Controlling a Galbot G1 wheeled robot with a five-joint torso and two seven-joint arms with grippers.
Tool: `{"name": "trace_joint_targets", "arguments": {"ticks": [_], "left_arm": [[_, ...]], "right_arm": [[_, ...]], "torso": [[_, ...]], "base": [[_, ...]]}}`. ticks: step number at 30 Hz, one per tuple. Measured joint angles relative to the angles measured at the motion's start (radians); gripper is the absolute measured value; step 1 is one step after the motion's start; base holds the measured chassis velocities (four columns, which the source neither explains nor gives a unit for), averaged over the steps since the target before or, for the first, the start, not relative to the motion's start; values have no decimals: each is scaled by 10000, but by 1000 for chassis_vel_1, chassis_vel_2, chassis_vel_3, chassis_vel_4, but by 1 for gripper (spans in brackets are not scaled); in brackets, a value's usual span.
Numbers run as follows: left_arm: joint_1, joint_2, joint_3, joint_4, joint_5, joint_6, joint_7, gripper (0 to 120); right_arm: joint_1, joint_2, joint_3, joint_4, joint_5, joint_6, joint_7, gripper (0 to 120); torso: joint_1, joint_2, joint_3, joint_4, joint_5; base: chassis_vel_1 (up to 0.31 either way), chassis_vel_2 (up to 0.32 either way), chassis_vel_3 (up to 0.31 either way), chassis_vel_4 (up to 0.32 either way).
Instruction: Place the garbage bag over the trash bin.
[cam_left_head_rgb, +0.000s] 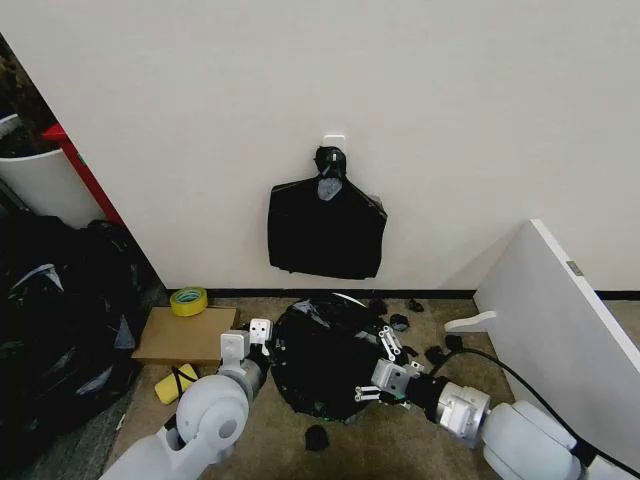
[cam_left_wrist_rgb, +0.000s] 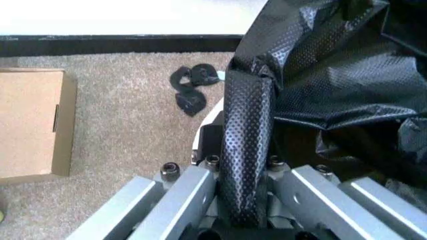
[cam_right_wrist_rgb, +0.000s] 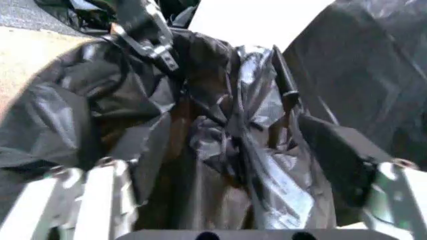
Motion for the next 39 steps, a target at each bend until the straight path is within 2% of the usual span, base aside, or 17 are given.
{"name": "trace_joint_targets", "arguments": {"ticks": [2, 4, 5, 7, 8, 9, 13, 14, 18, 20, 25, 30, 36, 39], "left_arm": [[91, -22, 0, -17, 63, -12, 58, 1], [91, -22, 0, -17, 63, -12, 58, 1], [163, -51, -1, -36, 125, -24, 93, 1], [186, -59, -1, -45, 146, -31, 103, 1], [246, -74, -2, -69, 187, -59, 125, 1], [284, -75, -2, -91, 200, -78, 146, 1], [374, -37, -39, -160, 246, -132, 237, 1], [374, -37, -39, -160, 246, -132, 237, 1], [378, -40, -50, -167, 295, -144, 272, 1], [379, -51, -52, -167, 299, -146, 276, 1], [391, -8, -54, -137, 395, -160, 400, 1], [468, 58, -64, -157, 521, -205, 578, 1], [791, 168, -86, -435, 816, -352, 961, 1], [898, 250, -98, -511, 1042, -442, 1145, 1]], "right_arm": [[171, 91, -117, -217, 0, 82, 36, 62], [171, 91, -117, -217, 0, 82, 36, 62], [251, 191, -192, -353, -41, 151, 61, 50], [265, 219, -212, -385, -78, 162, 75, 47], [289, 276, -251, -448, -198, 182, 104, 40], [304, 306, -270, -487, -283, 191, 107, 39], [345, 276, -286, -639, -533, 244, 106, 19], [345, 276, -286, -639, -533, 244, 106, 19], [268, 206, -242, -649, -569, 350, 132, 4], [210, 199, -178, -648, -570, 440, 139, 0], [154, 161, -51, -625, -206, 618, 141, 0], [284, 169, 129, -567, 1068, 690, 282, 0], [1335, -64, 405, -849, 4055, 41, 647, 0], [1644, -196, 413, -979, 4834, -225, 652, 0]], "torso": [[0, 0, 0, 0, -1], [0, 0, 0, 0, -1], [0, 0, 0, -1, 0], [0, 0, 0, -2, 0], [0, 0, 0, -2, 0], [0, 0, 0, -2, 0], [0, 0, 0, -2, 0], [0, 0, 0, -2, 0], [0, 0, 0, -3, 0], [0, 0, 0, -3, 0], [0, 0, 0, -3, 0], [0, 0, 0, -4, 0], [0, 0, 0, -2, 1], [0, 0, 0, -1, 0]], "base": [[0, 0, 0, 0], [0, 0, 0, 0], [0, 0, 0, 0], [0, 0, 0, 0], [0, 0, 0, 0], [0, 0, 0, 0], [0, 0, 0, 0], [0, 0, 0, 0], [0, 0, 0, 0], [0, 0, 0, 0], [0, 0, 0, 0], [0, 0, 0, 0], [0, 0, 0, 0], [0, 0, 0, 0]]}}
